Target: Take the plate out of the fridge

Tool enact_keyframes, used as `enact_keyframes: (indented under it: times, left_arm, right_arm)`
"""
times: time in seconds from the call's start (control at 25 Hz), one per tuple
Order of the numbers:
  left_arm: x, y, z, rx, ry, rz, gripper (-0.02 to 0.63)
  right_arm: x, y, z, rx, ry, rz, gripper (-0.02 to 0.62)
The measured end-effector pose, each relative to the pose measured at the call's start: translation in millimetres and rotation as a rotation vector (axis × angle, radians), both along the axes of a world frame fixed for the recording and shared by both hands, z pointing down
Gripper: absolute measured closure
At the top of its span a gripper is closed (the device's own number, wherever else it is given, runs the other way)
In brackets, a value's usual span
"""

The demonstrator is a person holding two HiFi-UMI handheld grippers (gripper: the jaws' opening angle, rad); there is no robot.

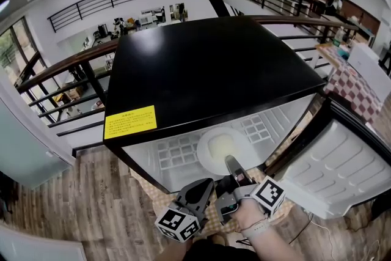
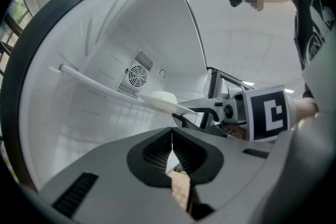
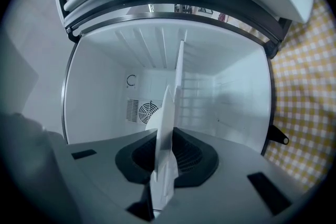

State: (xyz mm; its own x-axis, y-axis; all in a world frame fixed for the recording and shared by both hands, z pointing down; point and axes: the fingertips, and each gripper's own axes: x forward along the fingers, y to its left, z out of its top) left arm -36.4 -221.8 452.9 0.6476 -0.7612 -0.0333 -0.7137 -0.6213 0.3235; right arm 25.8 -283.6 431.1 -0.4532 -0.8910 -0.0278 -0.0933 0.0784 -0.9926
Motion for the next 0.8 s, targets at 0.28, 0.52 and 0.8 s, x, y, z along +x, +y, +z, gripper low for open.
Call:
enact_keyframes:
  times: [0.28, 0.52, 0.8]
  left_arm:
    - [-5, 2, 0, 0.0, 0.0, -0.015, 0.597]
    - [-5, 4, -1, 0.005, -0.001, -0.015, 0.597]
    - [-4, 7, -2, 0.003, 0.001, -0.008, 0.597]
  right_arm:
    - [2, 3, -1, 0.003, -0.042, 0.005, 0.54]
    - [0, 8, -2, 0.002, -0.061, 0.0, 0.541]
    - [-2, 17, -1, -0.004, -0.097, -0.001, 0.541]
